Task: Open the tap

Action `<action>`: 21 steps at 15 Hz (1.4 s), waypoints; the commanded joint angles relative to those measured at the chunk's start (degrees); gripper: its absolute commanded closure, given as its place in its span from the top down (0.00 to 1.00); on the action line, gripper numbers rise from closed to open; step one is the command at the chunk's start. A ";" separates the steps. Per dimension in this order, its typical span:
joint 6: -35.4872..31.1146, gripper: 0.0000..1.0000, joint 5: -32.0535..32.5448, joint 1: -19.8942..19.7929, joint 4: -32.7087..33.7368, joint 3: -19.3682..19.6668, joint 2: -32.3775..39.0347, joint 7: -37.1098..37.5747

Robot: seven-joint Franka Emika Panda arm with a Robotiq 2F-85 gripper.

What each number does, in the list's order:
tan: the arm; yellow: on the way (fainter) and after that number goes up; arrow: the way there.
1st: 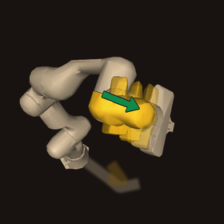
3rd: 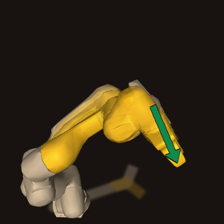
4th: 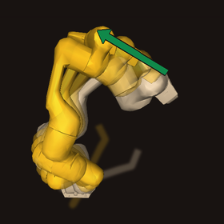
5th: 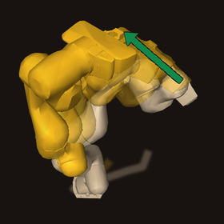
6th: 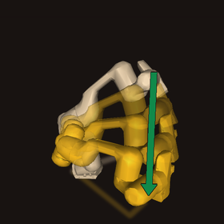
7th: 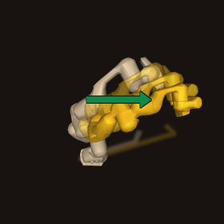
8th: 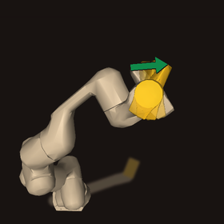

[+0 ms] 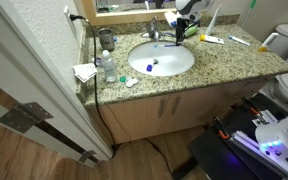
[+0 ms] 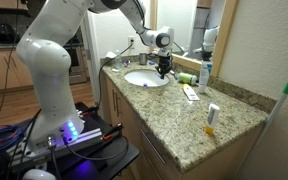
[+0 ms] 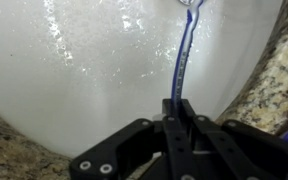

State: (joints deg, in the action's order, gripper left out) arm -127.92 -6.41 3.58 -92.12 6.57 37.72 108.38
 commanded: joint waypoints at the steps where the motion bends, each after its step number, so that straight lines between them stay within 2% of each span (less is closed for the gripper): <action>1: 0.26 0.02 0.51 0.09 0.04 0.18 0.04 0.45; 4: -0.59 0.02 0.88 0.09 -1.33 0.31 -0.87 0.40; 5: 0.08 0.09 0.57 -0.03 0.13 0.05 0.19 0.37; 8: 0.06 0.09 0.59 -0.05 0.13 0.12 0.19 0.38; 9: 0.06 0.02 0.59 -0.05 0.13 0.12 0.18 0.38; 13: 0.06 0.02 1.99 0.45 -0.64 1.19 -0.48 1.82; 14: 0.09 0.02 1.31 -0.03 0.13 0.40 0.20 1.09; 15: 0.09 0.09 1.38 -0.04 0.13 0.45 0.20 1.17; 19: 0.09 0.09 1.38 0.01 0.13 0.43 0.20 1.17; 20: 0.09 0.02 1.38 0.01 0.13 0.43 0.20 1.17; 21: 0.16 0.02 1.29 -0.06 0.19 0.42 0.22 1.17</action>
State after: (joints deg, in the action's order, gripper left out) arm -127.97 -5.13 3.72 -92.13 7.13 37.89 109.52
